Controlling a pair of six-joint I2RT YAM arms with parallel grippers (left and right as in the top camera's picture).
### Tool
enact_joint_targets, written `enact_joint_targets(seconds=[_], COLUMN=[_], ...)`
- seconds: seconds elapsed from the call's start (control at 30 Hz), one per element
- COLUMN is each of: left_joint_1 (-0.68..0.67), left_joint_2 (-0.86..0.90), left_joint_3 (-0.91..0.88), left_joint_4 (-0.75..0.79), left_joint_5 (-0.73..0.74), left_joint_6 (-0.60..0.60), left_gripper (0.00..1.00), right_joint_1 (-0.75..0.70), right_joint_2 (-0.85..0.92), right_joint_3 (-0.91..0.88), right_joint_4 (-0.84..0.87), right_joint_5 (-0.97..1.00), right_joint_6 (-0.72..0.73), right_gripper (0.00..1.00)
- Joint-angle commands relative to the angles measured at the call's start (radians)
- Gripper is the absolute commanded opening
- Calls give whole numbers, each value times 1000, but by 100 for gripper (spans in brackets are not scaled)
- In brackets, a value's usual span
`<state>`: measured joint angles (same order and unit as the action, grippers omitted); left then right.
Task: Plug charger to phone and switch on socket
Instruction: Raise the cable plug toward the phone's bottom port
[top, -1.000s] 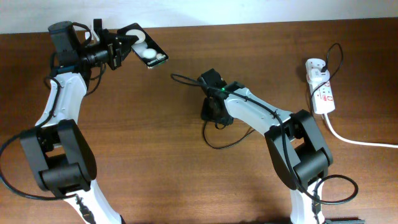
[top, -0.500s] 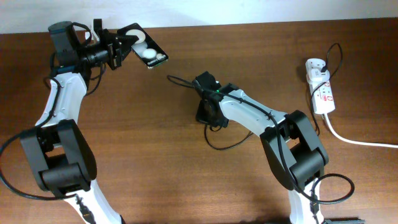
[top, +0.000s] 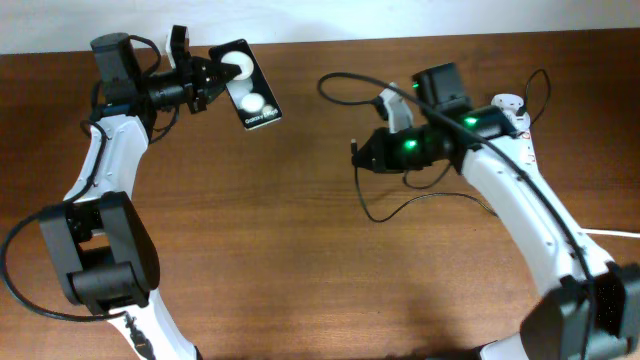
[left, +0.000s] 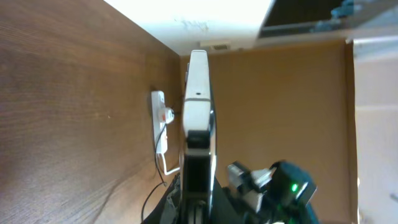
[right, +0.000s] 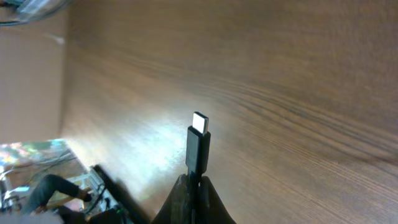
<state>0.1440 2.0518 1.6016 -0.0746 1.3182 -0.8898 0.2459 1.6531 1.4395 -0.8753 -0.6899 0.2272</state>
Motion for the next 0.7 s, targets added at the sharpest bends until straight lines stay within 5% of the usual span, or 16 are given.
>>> enact_joint_targets(seconds=[0.0,0.13,0.23,0.67], left_joint_1=[-9,-84,-151,-259], left_joint_2=[-4,-4,-4,-4], left_joint_3=[9,9,9,9], left_joint_4=[7,14,43,59], left_joint_5=[153,198,205,136], left_joint_6=[79,100,100,43], left_gripper=[0,0,0,0], right_joint_1=[-82,-134,-103,78], right_joint_2=[-123,-188,-188,-187], right_joint_3=[-59,-272,-407,-420], right_joint_4=[-7,155,304,615], right_joint_5=[-237,-479,-484,-318], right_joint_6=[-127,-98,-26,291], right_gripper=[4,4,4,4])
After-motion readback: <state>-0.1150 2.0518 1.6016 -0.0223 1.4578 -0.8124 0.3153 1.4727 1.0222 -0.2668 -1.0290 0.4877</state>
